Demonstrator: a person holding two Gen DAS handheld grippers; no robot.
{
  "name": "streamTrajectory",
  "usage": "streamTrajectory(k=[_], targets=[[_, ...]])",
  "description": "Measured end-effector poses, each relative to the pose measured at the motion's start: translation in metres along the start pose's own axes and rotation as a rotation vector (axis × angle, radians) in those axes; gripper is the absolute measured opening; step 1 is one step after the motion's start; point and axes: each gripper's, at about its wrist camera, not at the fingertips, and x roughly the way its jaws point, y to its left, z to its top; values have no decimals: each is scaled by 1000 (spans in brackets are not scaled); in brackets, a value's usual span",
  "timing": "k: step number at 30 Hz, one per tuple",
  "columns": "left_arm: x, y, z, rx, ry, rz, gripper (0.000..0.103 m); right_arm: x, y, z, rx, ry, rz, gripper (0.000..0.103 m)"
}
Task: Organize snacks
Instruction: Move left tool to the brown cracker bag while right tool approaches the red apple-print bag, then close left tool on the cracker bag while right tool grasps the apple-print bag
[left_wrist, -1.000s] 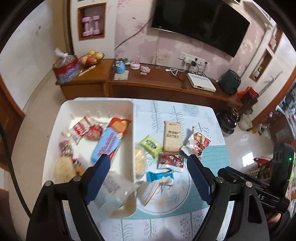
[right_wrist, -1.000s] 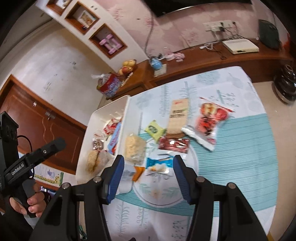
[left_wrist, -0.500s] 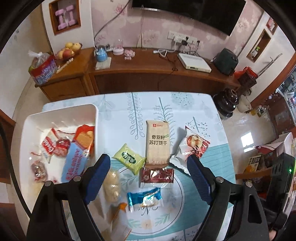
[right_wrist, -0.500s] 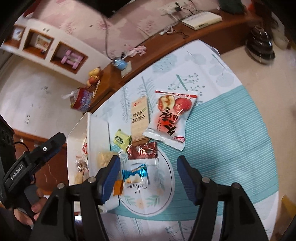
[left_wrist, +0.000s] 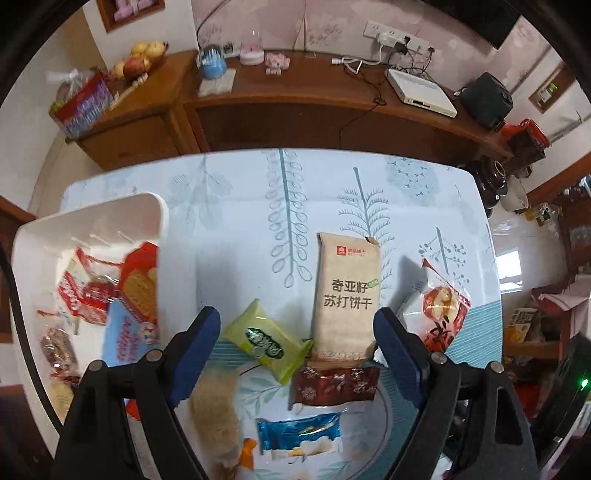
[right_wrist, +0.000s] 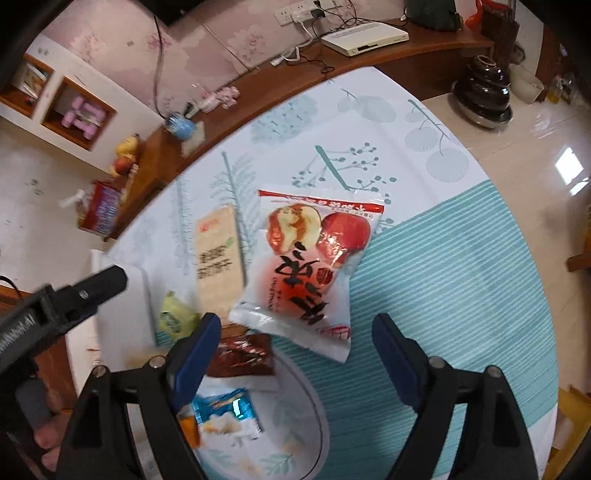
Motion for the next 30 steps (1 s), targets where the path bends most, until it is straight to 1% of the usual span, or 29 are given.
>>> streamTrajectory(k=[3, 5, 12, 17, 21, 23, 24, 25, 26, 27, 28, 30], targets=[[12, -6, 3, 11, 20, -5, 84, 9, 4, 2, -12, 5, -28, 85], [19, -11, 5, 26, 34, -4, 84, 13, 4, 4, -10, 7, -31, 85], [48, -32, 8, 63, 96, -12, 84, 26, -4, 12, 16, 12, -84, 85], [68, -41, 8, 86, 132, 15, 84, 28, -10, 15, 18, 12, -45, 85], [83, -44, 9, 85, 158, 16, 84, 32, -11, 18, 16, 12, -15, 85], [88, -45, 9, 79, 169, 8, 82, 32, -10, 19, 2, 13, -17, 85], [90, -45, 10, 76, 173, 6, 80, 33, -9, 20, -9, 12, -15, 84], [92, -46, 9, 80, 177, 16, 74, 33, -9, 20, -18, 11, -12, 83], [94, -47, 9, 84, 179, 22, 71, 32, -8, 20, -26, 8, -11, 82], [97, -48, 9, 84, 185, 31, 70, 32, -8, 20, -31, 3, -10, 77], [99, -48, 8, 82, 188, 34, 68, 32, -7, 20, -36, 2, 3, 69], [99, -49, 8, 83, 181, 45, 65, 31, -9, 20, -43, 8, 15, 65]])
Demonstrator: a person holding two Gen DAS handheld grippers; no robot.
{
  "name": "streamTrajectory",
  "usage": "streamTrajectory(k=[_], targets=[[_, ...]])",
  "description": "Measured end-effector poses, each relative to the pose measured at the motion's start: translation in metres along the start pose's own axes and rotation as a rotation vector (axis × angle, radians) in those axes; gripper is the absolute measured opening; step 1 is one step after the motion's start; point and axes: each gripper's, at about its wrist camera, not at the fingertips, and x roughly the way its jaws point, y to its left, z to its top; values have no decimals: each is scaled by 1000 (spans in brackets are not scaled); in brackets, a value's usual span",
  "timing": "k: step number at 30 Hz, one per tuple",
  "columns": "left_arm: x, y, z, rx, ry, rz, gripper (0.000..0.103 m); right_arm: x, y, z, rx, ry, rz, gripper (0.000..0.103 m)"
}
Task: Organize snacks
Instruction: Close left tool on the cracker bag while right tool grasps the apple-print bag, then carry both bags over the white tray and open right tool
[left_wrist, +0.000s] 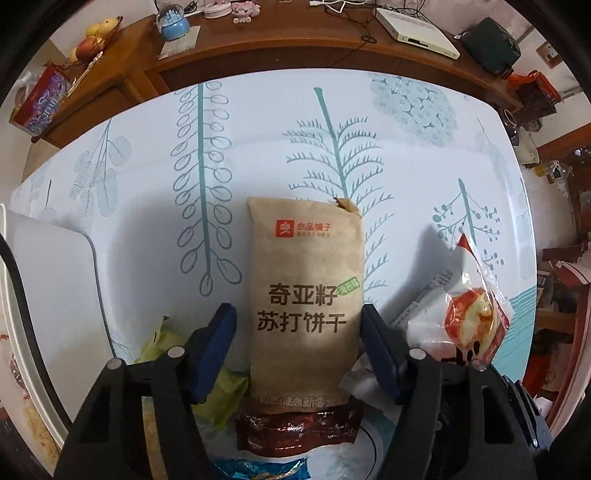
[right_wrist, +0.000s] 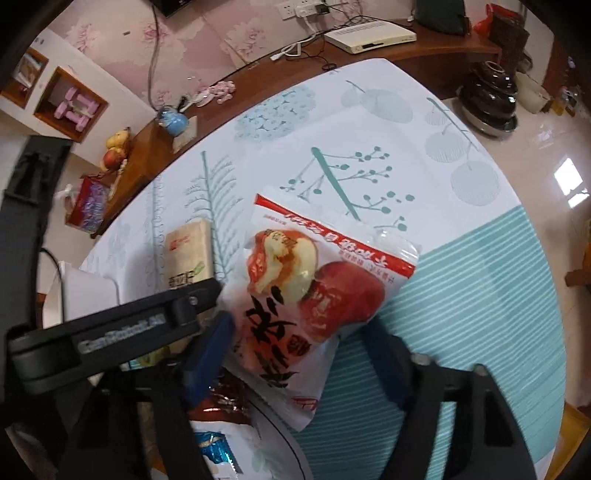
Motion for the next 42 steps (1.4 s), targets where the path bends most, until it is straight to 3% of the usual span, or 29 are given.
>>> streamTrajectory(k=[2, 5, 13, 26, 35, 42], targets=[[1, -4, 1, 8, -2, 14, 58, -2, -3, 1, -4, 4, 15, 60], [1, -8, -2, 16, 1, 23, 55, -5, -5, 1, -2, 10, 31, 53], [-5, -9, -6, 6, 21, 31, 54, -13, -6, -2, -18, -3, 37, 40], [-54, -14, -27, 37, -23, -11, 54, -38, -26, -13, 22, 7, 61, 36], [-112, -20, -50, 53, -83, -47, 54, -77, -24, -26, -14, -22, 95, 36], [-171, -11, -86, 60, -165, -52, 54, -117, -9, -43, -69, -62, 131, 36]])
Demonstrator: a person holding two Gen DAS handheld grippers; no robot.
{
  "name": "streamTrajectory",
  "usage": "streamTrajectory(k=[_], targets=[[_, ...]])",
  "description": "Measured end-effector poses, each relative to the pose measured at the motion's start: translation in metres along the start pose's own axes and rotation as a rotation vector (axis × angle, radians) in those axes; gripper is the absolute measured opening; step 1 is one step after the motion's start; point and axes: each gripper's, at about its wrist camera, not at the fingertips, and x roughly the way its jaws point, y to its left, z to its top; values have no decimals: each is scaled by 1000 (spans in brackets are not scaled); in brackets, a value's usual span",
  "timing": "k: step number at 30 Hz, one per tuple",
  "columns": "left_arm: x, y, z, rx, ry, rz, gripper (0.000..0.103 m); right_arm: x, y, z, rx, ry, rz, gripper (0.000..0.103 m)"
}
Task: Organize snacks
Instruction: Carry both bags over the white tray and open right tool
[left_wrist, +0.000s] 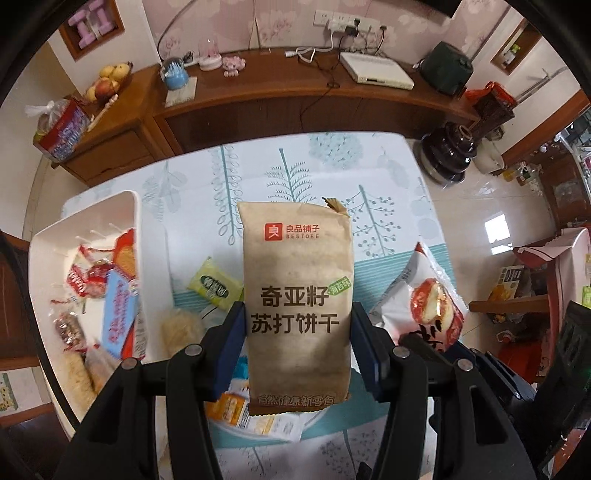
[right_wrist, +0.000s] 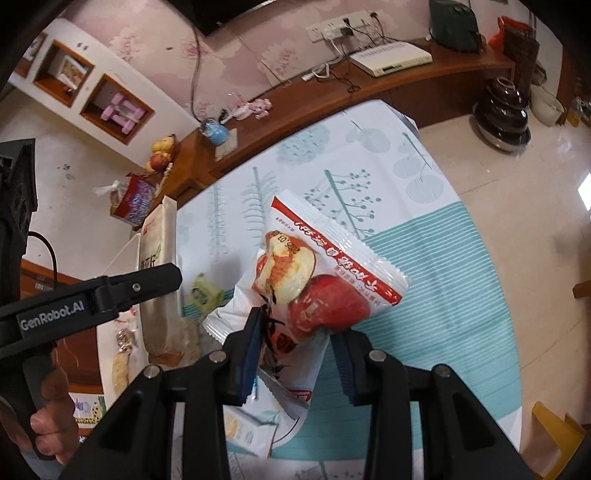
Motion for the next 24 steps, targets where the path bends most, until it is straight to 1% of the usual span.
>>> streamTrajectory(k=[7, 12, 17, 24], targets=[[-54, 13, -29, -16, -75, 10, 54, -29, 28, -15, -69, -31, 47, 36], [-83, 30, -49, -41, -123, 21, 54, -45, 50, -30, -113, -51, 88, 36], [-102, 57, -72, -88, -151, 41, 54, -53, 74, -48, -162, -57, 126, 37], [-120, 106, -103, -147, -174, 66, 54, -54, 114, -74, -229, -61, 170, 37]])
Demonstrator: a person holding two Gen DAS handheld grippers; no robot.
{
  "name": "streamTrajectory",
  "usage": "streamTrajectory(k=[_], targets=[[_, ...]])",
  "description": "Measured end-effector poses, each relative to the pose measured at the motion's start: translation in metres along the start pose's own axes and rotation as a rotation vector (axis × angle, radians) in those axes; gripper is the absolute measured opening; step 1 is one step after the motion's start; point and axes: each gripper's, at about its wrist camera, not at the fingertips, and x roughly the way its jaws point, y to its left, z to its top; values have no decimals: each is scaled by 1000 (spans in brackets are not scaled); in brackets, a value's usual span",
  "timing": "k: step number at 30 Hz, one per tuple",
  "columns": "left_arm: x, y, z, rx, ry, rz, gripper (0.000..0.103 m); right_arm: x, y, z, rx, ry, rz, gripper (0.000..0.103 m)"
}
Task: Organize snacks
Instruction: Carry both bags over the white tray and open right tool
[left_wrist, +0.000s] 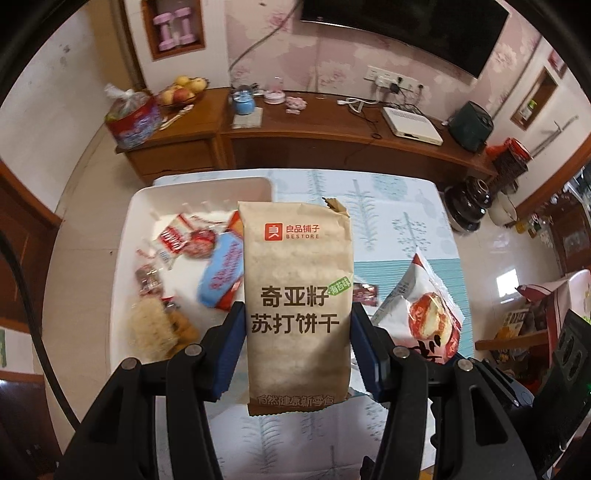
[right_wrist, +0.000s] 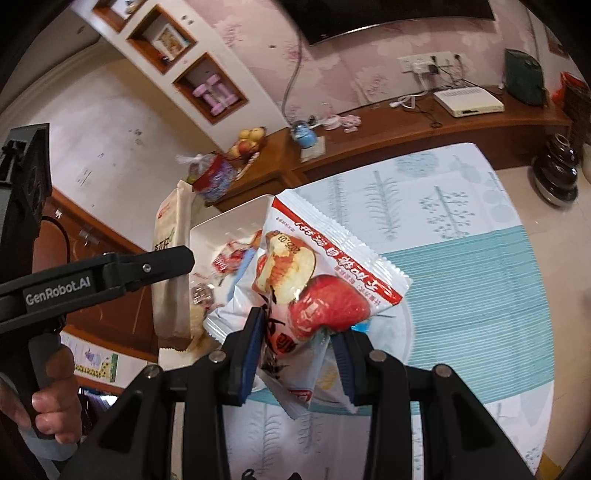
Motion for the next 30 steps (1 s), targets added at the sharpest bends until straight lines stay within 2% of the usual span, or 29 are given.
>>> streamTrajectory(k=[10, 16, 23, 30], targets=[[-13, 84, -18, -71, -30, 35, 54, 26, 62, -19, -66, 0, 49, 37], [-11, 127, -22, -99, -34, 55, 54, 47, 90, -20, -101, -9, 50, 37], [3, 164, -23, -128, -27, 69, 54, 74, 117, -12, -177, -31, 22, 39], [14, 180, -29, -155, -48, 66, 55, 99, 133, -4, -240, -55, 19, 40]])
